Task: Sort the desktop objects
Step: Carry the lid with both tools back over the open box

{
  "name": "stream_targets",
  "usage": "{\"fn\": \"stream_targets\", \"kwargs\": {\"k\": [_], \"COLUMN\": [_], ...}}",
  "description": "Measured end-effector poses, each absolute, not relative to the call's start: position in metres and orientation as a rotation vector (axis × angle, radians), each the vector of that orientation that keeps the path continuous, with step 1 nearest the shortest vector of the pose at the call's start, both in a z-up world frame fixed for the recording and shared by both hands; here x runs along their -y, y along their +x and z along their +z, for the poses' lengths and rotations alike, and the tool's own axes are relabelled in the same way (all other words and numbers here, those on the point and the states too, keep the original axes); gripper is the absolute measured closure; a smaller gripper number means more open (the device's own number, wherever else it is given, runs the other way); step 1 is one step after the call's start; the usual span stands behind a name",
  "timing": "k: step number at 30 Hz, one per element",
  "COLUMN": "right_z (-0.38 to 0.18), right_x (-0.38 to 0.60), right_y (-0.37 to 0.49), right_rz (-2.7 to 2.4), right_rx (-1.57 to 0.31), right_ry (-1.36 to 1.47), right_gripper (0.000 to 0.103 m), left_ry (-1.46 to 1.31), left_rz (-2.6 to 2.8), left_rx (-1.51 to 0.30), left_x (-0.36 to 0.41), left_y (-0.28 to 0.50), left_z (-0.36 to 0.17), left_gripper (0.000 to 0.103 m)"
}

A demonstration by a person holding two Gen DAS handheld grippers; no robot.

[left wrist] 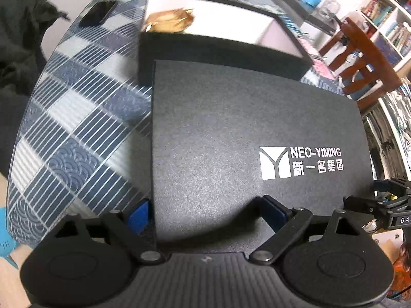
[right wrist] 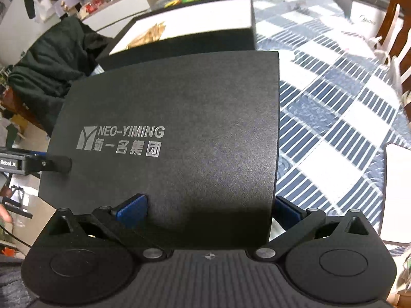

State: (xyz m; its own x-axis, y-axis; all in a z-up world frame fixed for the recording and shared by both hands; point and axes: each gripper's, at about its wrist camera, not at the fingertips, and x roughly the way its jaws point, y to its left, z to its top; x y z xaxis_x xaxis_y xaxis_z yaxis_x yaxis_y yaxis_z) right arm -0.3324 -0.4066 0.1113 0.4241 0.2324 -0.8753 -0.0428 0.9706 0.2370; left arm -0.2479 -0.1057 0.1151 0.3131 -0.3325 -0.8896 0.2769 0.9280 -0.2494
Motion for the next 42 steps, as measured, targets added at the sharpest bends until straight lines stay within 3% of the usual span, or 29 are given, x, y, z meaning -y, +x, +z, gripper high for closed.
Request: {"fn": "stream_targets", "kwargs": {"k": [11,31,42], "right_z": [0.131,0.042,0.025], "right_x": [0.448,0.476,0.481], "right_y": [-0.329,-0.289,-0.294], "right_rz": [0.153,0.244,0.24], "right_rx": [-1.07,-1.217,-1.16], "right_ry": [0.112,0.212,0.186], "right_gripper": [0.0,0.0,0.0], "left_ry": [0.025,-0.086,-0.041], "left_rz": [-0.443,-0.282,-0.308], "left_rx": [-1.122,-1.246,-1.17], "left_x": [0.165,0.169,0.17], "left_y": [-0.242,-0.229,-0.235], "left_z": [0.142,0.054,0.038], "left_gripper": [0.0,0.0,0.0]}}
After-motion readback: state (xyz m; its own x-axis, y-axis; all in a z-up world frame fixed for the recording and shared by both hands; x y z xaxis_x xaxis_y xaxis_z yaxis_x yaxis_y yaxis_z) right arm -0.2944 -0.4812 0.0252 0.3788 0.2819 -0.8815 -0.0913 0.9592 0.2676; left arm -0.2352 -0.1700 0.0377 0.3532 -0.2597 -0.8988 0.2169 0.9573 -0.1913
